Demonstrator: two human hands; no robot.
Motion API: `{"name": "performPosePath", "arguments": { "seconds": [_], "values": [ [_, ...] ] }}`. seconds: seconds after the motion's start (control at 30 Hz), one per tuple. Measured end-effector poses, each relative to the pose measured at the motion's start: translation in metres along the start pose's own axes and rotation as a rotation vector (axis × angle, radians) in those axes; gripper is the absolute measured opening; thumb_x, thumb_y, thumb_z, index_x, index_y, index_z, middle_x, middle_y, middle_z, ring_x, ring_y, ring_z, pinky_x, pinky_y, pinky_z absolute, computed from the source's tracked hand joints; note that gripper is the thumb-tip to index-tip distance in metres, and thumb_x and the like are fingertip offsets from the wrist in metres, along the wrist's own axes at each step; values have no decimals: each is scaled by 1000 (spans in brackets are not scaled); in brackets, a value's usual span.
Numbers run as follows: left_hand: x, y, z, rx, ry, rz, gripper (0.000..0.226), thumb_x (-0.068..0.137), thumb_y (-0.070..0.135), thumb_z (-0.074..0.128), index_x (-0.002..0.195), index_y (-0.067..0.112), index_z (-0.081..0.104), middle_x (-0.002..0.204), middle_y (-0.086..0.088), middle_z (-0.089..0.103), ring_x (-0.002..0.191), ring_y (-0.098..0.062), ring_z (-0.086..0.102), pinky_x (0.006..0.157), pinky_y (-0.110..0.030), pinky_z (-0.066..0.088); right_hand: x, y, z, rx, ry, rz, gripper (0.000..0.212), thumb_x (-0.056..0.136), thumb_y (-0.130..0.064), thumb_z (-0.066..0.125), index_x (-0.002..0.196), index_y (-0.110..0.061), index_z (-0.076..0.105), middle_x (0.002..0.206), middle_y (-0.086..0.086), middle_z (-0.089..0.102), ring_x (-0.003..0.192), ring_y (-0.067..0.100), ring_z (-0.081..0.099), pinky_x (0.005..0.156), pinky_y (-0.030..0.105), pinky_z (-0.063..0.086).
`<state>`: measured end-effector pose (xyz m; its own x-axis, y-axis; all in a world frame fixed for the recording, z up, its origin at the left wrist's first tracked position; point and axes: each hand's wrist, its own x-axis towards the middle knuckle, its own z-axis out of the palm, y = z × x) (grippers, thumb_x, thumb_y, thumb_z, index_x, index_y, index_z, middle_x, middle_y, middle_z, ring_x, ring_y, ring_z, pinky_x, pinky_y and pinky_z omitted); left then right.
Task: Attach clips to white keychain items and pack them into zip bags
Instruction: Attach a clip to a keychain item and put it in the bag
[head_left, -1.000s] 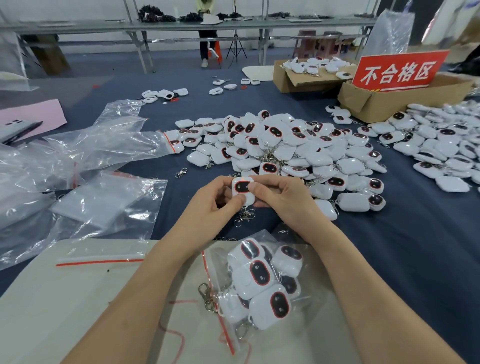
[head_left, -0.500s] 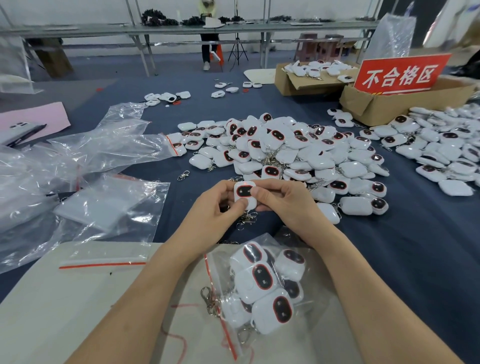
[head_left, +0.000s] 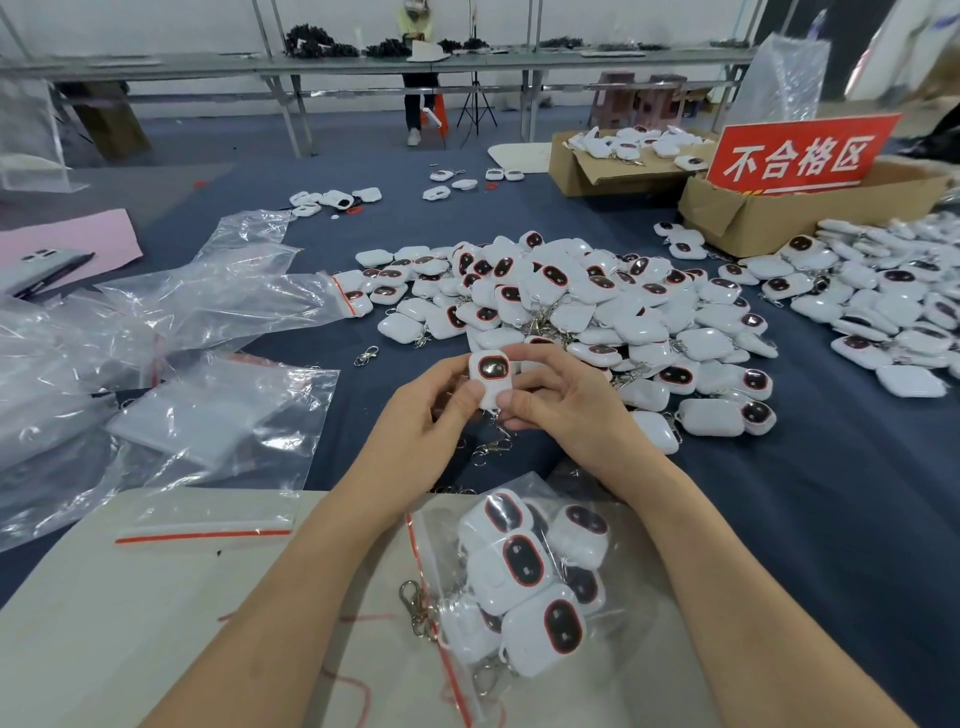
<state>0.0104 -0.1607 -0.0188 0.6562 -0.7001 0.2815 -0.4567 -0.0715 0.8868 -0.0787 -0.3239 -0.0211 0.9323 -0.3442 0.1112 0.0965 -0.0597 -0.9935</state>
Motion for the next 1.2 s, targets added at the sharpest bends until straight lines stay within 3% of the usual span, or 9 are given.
{"name": "performPosePath", "arguments": {
  "seconds": [0.13,0.27,0.37,0.5,0.67,0.8,0.93,1.03,1.2],
  "values": [
    [0,-2,1,17,-21,-3,30,106,19,52,130,35,60,103,2,74,98,-20,68,90,-39,53,0,1,2,-56,26,1,33,88,3,71,108,-23,69,75,-6,71,73,10,72,72,20,59],
    [1,-6,4,57,-3,-58,25,104,13,52,109,35,61,95,0,73,92,-27,66,90,-51,52,0,2,5,-98,32,26,28,88,2,71,88,-26,72,71,-7,73,69,5,71,68,16,56],
    [2,-8,5,66,13,-68,23,102,13,56,101,35,60,94,4,73,91,-22,67,89,-42,54,0,2,6,-97,44,35,29,90,2,69,85,-26,72,69,-8,74,68,5,72,66,15,56],
    [2,-7,5,34,42,-19,15,99,26,64,98,41,61,87,18,70,76,-5,64,70,-15,49,0,1,10,-88,89,7,28,96,1,61,104,-25,69,71,-3,74,69,8,72,68,19,58],
    [3,-7,4,-9,-13,-13,35,88,50,69,121,49,57,89,14,65,81,-5,62,73,-16,50,-5,-5,7,30,-63,29,38,104,-3,46,120,-32,64,105,10,76,97,21,74,80,25,60],
    [3,-8,5,-5,24,-36,46,85,48,73,127,41,58,96,6,63,90,-11,63,79,-20,52,-9,-8,7,249,-164,90,33,106,-16,47,134,-26,61,119,8,73,111,21,70,84,25,58],
    [3,-9,4,37,-20,9,49,90,32,75,127,52,51,104,4,60,90,-4,61,80,-15,50,-7,-7,9,191,-52,39,33,107,-10,44,134,-17,60,115,13,73,104,24,73,80,27,60],
    [3,-10,4,57,3,15,48,94,28,71,135,43,51,111,8,62,94,-5,62,82,-15,48,-5,-8,12,142,8,27,30,104,-12,51,125,-27,66,107,12,76,92,26,75,78,29,62],
    [4,-11,3,73,82,-15,36,94,30,71,126,42,57,89,12,63,80,-8,63,72,-18,52,-6,-8,13,54,-49,23,43,96,-13,65,129,-38,57,94,5,79,88,19,75,79,24,59]
  ]
}}
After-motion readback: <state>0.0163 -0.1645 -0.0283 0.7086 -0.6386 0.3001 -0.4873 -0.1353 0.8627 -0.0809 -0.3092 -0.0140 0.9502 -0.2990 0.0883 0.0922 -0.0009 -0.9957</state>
